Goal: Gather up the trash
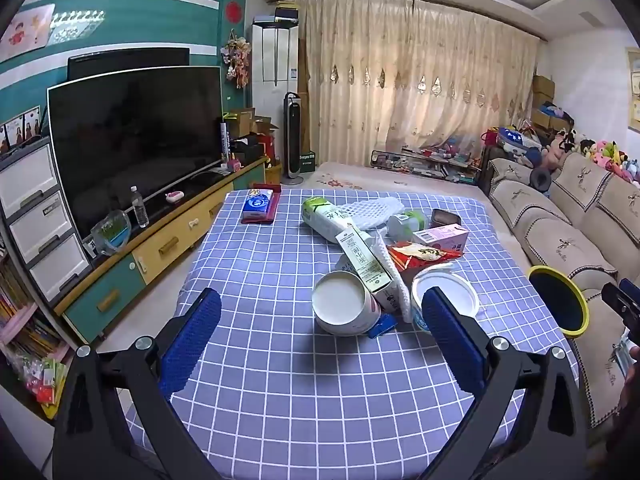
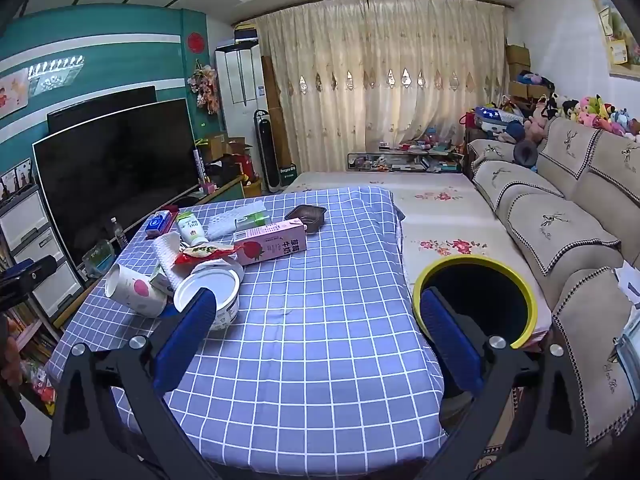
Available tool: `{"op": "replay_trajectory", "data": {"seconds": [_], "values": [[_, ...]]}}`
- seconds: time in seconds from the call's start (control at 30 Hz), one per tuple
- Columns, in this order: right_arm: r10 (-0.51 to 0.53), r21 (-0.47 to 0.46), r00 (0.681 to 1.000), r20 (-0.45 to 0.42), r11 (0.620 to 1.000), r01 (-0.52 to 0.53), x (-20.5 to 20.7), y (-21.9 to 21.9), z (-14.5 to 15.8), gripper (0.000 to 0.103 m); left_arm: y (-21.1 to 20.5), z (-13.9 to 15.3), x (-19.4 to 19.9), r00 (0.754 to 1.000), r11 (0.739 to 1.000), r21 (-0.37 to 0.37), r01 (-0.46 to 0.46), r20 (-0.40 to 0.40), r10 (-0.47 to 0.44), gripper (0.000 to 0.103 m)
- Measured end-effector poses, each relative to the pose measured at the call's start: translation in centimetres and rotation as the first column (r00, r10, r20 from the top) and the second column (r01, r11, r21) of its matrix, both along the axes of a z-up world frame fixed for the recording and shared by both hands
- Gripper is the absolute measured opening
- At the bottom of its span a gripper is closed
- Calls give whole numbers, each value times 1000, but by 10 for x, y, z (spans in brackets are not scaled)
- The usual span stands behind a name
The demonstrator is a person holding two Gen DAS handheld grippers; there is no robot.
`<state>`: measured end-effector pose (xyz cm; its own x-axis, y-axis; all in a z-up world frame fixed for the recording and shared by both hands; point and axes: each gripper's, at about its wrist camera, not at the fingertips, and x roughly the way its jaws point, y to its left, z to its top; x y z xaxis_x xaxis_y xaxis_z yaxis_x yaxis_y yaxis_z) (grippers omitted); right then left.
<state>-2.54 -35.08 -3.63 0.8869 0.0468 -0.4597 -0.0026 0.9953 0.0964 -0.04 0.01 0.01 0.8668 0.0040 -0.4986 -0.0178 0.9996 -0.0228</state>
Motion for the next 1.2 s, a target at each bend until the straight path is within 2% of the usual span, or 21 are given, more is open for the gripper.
{"op": "replay_trajectory", "data": {"seconds": [0.13,0.47,0.97,1.2], "values": [[1,-5,1000,-1,1000,-1,0,1,-1,97,3,1,-2,1000,1000,-22,13,-2,-13,99],[-1,0,1000,-6,1000,1,1,1,2,97,0,-2,5,1000,1000,-11,-3,-25,2,99],[-1,7,1000,-20,1000,1,7,-4,-19,97,-7,-2,4,1000,1000,14,20,-21,-19,99],[-3,12,1000,-25,1000,3,10,-4,-14,97,-7,0,3,999,1000,13,28,-24,-28,99]]}}
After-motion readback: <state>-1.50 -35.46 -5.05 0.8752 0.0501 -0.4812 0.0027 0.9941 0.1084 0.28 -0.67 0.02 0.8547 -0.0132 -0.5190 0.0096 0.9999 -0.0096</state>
